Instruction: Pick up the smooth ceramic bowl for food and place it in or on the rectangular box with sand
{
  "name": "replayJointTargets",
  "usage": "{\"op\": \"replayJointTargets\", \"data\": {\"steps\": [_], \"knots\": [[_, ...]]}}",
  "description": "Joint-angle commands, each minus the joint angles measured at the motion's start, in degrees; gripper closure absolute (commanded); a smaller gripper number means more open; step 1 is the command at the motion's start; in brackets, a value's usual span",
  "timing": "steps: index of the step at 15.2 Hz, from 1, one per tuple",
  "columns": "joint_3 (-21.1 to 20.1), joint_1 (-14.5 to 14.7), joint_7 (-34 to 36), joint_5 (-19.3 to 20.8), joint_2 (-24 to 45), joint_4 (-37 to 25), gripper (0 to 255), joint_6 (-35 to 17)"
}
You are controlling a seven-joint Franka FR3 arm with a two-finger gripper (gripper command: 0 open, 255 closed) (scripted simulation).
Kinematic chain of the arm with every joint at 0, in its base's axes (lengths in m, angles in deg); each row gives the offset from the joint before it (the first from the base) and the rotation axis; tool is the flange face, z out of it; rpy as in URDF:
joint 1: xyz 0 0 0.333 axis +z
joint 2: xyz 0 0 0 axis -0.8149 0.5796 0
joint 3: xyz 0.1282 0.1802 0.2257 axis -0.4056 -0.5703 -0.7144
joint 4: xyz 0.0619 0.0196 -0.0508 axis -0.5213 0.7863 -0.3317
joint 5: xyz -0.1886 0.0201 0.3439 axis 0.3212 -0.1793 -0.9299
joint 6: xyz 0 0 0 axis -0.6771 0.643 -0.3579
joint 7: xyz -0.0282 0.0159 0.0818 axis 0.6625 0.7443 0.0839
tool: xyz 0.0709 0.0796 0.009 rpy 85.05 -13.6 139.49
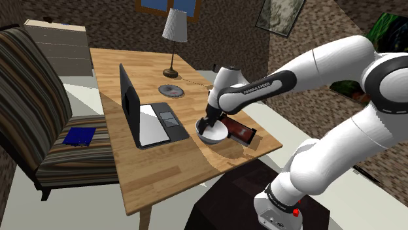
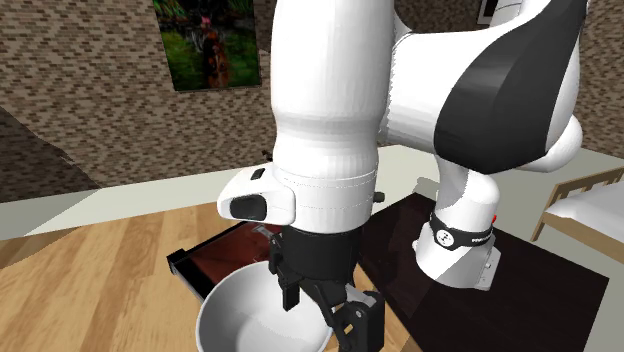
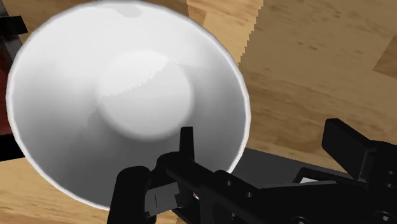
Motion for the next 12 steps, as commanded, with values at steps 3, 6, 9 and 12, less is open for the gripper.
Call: {"op": "replayJointTargets", "data": {"steps": [3, 6, 9, 12], "knots": [[-0.07, 0.08, -0.01, -0.14, 2.83, 0.85, 0, -3.75], [-0.09, 0.10, -0.02, -0.18, 4.00, 1.14, 0, -5.21], [-0.09, 0.10, -0.02, -0.17, 4.01, 1.13, 0, -5.21], [-0.09, 0.10, -0.02, -0.17, 4.00, 1.13, 0, -5.19]]}}
